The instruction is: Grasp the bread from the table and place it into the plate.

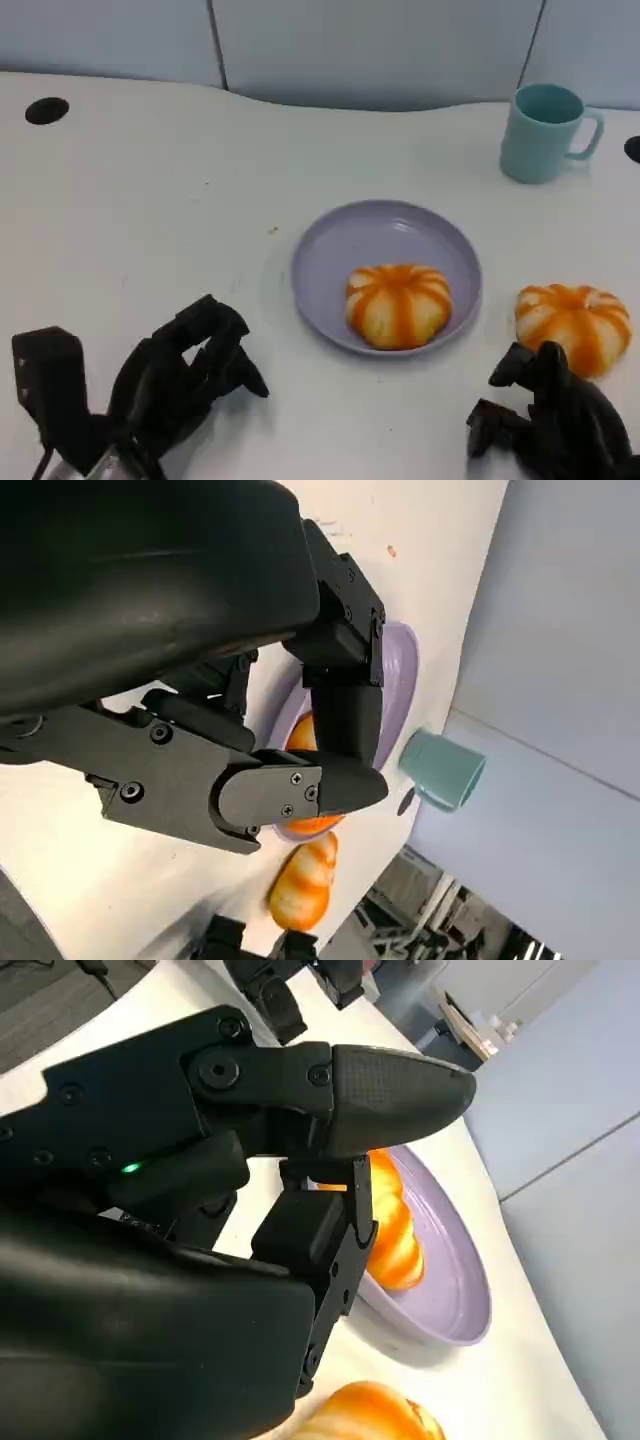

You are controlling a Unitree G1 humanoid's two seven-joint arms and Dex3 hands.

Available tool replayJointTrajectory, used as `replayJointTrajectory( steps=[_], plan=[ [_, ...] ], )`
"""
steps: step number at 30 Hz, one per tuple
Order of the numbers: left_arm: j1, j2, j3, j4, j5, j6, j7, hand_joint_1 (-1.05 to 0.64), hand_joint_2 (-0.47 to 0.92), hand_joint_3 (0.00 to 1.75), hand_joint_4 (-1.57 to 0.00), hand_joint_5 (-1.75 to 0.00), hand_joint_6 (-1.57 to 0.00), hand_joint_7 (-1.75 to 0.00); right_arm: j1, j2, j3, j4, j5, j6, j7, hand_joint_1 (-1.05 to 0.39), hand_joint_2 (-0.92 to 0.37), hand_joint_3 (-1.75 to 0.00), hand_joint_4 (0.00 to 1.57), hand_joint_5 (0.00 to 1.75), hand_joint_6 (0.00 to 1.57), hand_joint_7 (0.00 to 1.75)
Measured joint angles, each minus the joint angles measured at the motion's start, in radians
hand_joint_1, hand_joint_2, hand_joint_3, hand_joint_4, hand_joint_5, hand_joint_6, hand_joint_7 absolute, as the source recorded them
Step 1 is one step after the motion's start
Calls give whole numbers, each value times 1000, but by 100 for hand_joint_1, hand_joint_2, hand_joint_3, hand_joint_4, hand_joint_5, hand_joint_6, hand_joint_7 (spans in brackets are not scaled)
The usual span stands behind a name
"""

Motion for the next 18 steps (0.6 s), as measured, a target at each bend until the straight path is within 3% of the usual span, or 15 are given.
replayJointTrajectory(
  steps=[18],
  plan=[
    [14,-36,7,23,4,-8,41,-46,92,36,-77,-175,-56,-175,-8,-10,-13,26,-3,-28,7,-44,-92,-50,113,136,101,122]
  ],
)
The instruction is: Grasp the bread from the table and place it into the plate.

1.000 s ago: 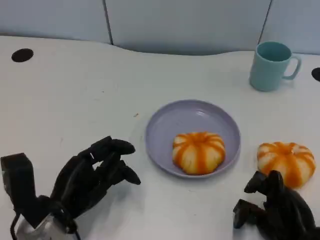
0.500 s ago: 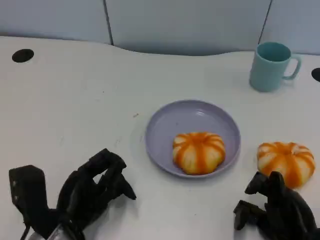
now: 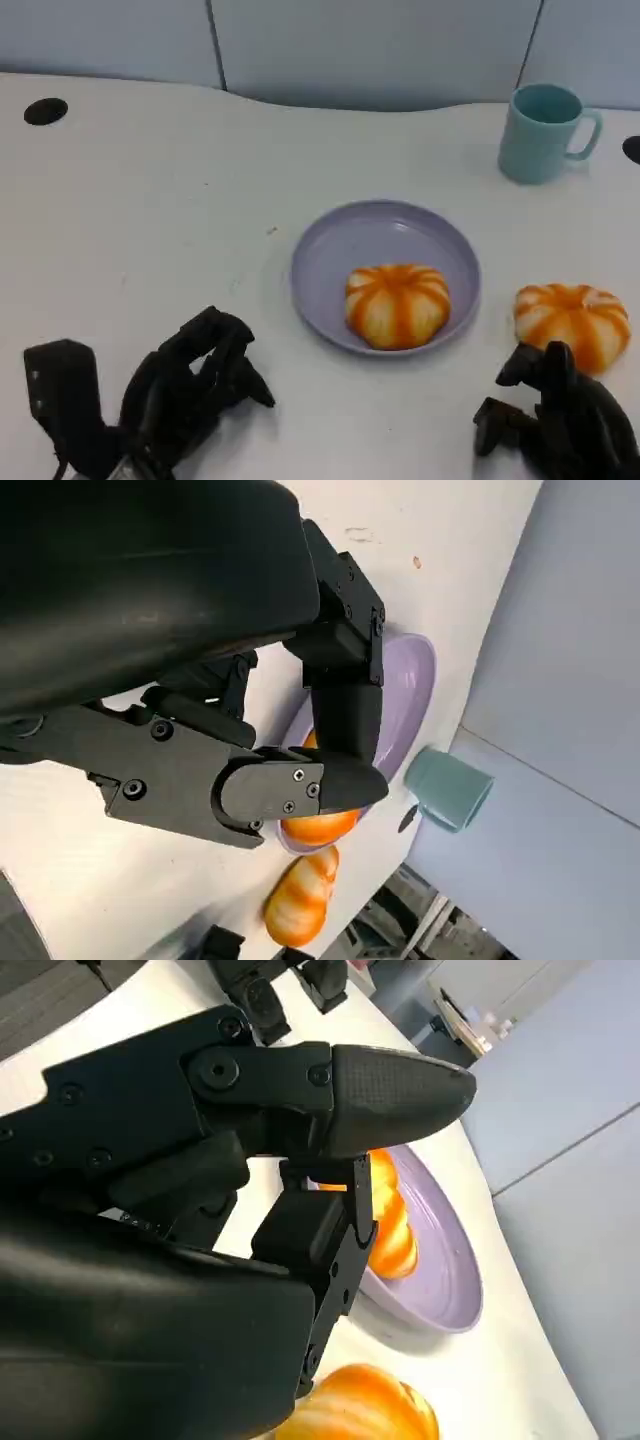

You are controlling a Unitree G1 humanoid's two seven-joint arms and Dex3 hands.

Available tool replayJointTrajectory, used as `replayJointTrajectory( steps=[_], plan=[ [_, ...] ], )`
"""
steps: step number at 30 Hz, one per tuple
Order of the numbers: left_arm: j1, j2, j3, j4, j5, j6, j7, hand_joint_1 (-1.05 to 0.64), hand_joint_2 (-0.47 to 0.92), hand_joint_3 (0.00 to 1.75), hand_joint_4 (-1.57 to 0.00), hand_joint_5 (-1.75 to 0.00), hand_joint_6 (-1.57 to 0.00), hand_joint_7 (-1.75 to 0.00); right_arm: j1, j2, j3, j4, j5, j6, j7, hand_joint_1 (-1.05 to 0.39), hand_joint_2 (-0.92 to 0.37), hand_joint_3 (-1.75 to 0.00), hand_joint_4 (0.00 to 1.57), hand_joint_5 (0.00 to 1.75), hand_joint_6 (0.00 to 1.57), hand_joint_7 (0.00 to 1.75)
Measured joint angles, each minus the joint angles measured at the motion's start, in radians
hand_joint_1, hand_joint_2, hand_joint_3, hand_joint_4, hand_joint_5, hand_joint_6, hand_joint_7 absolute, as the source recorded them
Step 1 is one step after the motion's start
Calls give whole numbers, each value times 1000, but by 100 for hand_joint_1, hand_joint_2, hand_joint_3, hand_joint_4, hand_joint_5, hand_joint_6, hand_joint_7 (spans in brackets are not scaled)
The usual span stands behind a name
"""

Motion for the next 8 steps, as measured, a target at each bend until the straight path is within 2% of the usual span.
replayJointTrajectory(
  steps=[8],
  plan=[
    [-14,-1,0,25,0,-12,-1,-47,92,37,-79,-175,-58,-175,-17,-14,-5,34,-5,-19,32,-43,-92,-53,120,128,102,121]
  ],
)
